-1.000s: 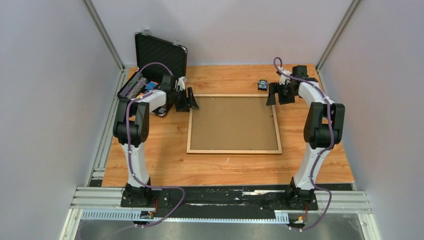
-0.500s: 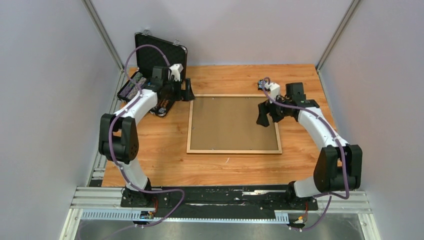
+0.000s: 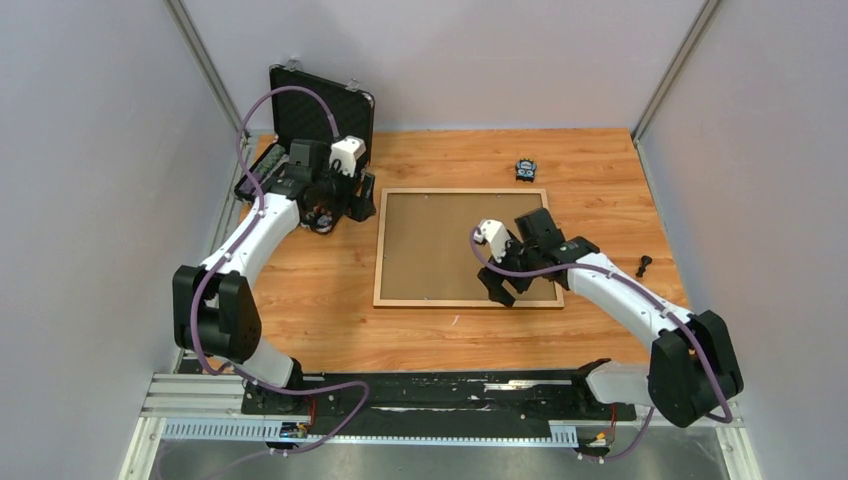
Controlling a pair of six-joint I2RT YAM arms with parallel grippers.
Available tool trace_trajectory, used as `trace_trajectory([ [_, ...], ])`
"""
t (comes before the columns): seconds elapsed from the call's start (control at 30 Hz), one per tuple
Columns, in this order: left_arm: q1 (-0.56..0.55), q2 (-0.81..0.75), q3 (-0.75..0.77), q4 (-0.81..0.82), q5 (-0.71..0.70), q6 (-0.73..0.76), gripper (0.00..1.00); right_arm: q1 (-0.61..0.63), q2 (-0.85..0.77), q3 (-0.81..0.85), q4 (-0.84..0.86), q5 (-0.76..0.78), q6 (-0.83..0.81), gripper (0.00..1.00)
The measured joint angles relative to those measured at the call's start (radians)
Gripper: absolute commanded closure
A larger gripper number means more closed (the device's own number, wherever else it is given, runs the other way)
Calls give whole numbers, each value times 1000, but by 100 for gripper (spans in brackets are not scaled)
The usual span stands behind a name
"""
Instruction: Put the photo into the frame
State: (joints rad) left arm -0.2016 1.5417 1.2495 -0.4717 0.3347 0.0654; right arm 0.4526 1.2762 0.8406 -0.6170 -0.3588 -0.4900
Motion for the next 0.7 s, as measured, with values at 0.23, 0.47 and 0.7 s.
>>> trace_trajectory([
  [0.23, 0, -8, 0, -76, 10, 58, 2, 107, 29, -47, 21, 103, -34, 25],
  [0.47, 0, -10, 0, -90, 6, 69, 3, 150, 32, -64, 31, 153, -64, 35],
  [0.7, 0, -10, -3, -90, 6, 69, 4, 173, 49, -91, 39, 175, -78, 40],
])
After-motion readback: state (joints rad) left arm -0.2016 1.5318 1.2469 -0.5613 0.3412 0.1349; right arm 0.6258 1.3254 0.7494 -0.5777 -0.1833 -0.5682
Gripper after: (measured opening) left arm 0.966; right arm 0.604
